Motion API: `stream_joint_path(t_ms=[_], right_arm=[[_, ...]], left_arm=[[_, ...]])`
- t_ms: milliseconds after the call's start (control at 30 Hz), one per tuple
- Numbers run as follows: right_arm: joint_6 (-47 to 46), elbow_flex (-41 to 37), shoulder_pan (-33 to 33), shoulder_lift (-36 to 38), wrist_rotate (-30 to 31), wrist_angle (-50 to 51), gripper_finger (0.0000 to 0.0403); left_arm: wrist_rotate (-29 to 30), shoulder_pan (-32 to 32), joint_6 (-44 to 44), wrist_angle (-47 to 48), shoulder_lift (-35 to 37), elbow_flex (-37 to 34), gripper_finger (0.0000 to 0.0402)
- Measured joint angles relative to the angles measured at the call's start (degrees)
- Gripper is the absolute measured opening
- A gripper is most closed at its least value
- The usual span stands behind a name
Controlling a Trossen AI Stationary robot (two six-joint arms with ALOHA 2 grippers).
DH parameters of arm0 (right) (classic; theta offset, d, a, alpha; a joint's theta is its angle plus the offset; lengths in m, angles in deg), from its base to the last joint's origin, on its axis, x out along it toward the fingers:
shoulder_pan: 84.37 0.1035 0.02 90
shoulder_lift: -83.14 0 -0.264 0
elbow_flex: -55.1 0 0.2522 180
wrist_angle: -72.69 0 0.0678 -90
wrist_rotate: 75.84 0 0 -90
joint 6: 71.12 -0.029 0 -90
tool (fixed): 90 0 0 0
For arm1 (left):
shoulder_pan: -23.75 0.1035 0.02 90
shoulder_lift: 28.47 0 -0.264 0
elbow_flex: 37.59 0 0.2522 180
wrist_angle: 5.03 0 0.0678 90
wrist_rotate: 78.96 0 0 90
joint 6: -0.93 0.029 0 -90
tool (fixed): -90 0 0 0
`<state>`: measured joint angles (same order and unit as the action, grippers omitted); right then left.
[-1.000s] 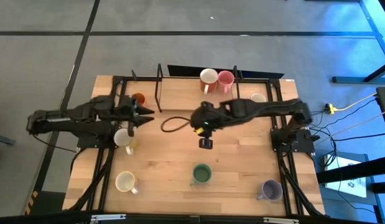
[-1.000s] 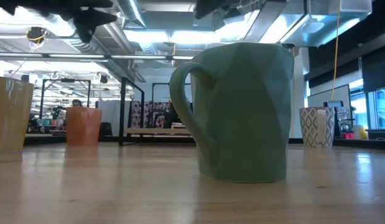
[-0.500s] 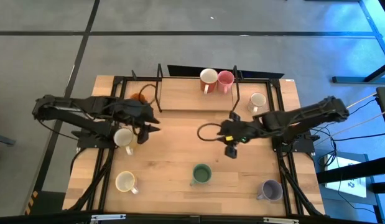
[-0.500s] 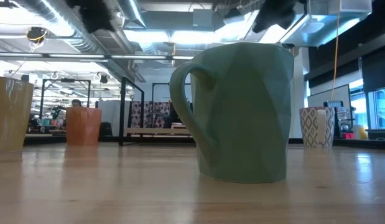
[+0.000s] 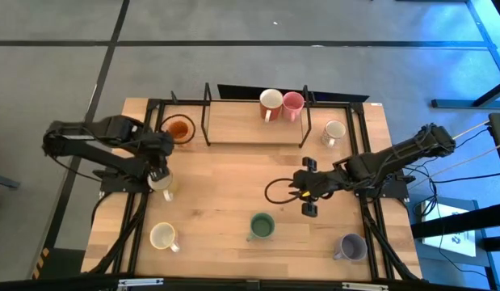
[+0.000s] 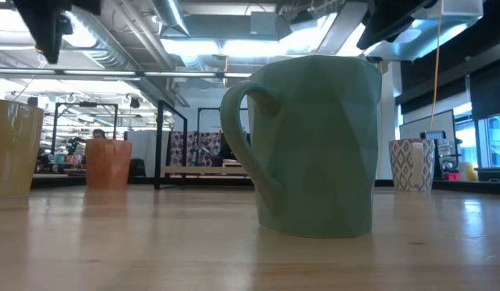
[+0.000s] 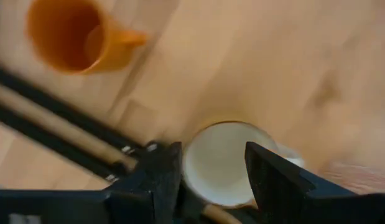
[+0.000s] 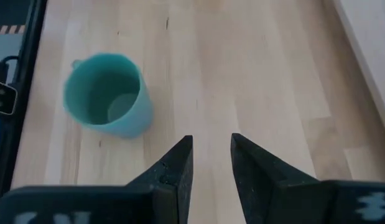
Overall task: Place coffee mugs
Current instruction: Put the yellow mug on the shelf
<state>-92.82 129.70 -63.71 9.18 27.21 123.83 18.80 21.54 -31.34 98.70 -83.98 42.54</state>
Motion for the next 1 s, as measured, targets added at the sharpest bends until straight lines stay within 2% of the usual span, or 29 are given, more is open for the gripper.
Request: stream_joint_path(t_ms=[233,467,633,1000], right_arm=[[-0.9,0.0,0.0,0.0,7.2,-0.3,0.0097],[-3.6,0.0,0.0,0.0,10.0,-0.4,0.0097],[-6.2,0.0,0.0,0.0,12.3,-0.4,0.0097],[-6.6,0.0,0.0,0.0,13.5,-0.4,0.0097]], left_arm=[[0.9,3.9,10.3,0.1,1.6,-8.3,0.0182],[-4.4,9.7,20.2,-0.4,1.7,-16.8,0.0182],[-8.5,12.4,22.0,-5.0,1.7,-20.1,0.0182],[-7.6,14.2,21.4,-8.0,1.4,-23.8,0.0183]])
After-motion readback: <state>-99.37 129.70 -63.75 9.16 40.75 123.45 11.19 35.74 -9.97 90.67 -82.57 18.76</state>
